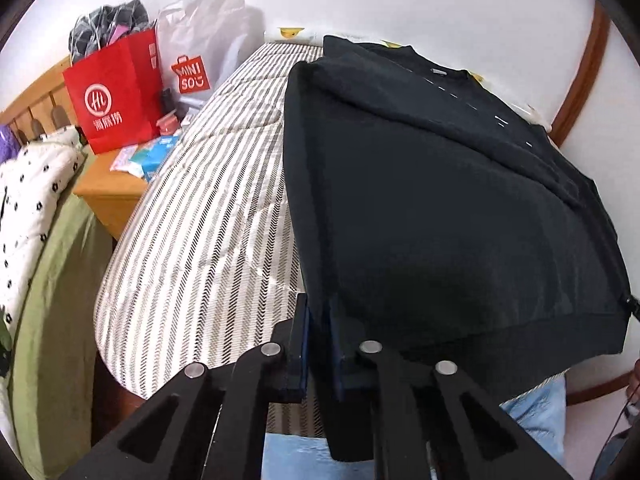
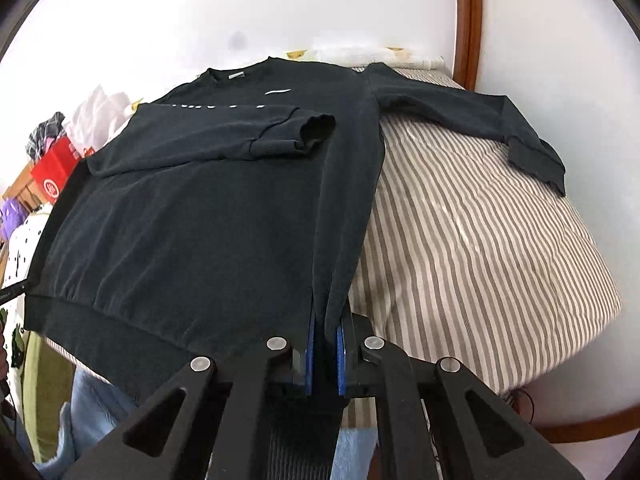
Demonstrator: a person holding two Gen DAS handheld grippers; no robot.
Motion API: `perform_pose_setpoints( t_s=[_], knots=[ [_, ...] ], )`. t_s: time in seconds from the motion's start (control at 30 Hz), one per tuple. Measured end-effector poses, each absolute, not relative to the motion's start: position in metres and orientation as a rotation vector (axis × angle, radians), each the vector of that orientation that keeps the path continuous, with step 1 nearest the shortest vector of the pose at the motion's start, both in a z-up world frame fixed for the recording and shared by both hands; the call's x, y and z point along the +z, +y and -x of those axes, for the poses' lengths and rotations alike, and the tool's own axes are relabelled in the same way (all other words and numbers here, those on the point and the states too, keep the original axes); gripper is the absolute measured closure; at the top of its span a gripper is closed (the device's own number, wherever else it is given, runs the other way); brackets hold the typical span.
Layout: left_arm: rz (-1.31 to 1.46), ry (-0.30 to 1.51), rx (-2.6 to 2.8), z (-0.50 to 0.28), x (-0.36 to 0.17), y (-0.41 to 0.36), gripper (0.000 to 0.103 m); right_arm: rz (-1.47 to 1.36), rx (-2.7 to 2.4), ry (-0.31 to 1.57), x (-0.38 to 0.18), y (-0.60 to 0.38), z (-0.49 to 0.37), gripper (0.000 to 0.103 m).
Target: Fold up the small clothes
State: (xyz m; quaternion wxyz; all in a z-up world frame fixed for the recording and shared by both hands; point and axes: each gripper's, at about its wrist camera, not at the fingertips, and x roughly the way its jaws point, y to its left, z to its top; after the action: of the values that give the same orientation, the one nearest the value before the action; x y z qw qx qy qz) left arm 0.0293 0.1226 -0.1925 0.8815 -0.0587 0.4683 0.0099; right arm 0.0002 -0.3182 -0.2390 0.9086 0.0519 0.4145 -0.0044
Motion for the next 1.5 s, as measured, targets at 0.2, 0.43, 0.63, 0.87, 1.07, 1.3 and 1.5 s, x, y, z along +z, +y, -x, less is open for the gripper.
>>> perform_pose_setpoints(
  t_s=[0.2, 0.43, 0.63, 0.87, 1.07, 1.3, 1.5],
  knots=[
    [0.12, 0.947, 0.059, -0.043, -0.179, 0.127, 0.056, -0.05, -0.043, 0.818, -0.211, -0.31, -0.011, 0.073],
    [0.075, 0.915, 0.089, -0.092, -0.158, 0.134, 0.052, -0.021, 0.069, 0.724, -0.152, -0.258, -0.091, 0.067],
    [0.063, 0.907, 0.095, -0.143, -0.151, 0.143, 0.052, -0.068, 0.219, 0.723, -0.129, -0.187, -0.193, 0.067],
    [0.038, 0.929, 0.107, -0.202, -0.16, 0.148, 0.052, -0.041, 0.304, 0.76, -0.131, -0.115, -0.294, 0.067],
    [0.005, 0.967, 0.119, -0.241, -0.18, 0.152, 0.052, -0.01, 0.34, 0.8, -0.145, -0.068, -0.363, 0.067],
    [-0.04, 0.96, 0.102, -0.265, -0.194, 0.155, 0.052, 0.002, 0.416, 0.865, -0.173, -0.014, -0.438, 0.067],
    [-0.051, 0.935, 0.079, -0.276, -0.191, 0.154, 0.058, -0.012, 0.529, 0.893, -0.181, 0.03, -0.488, 0.064]
  ],
)
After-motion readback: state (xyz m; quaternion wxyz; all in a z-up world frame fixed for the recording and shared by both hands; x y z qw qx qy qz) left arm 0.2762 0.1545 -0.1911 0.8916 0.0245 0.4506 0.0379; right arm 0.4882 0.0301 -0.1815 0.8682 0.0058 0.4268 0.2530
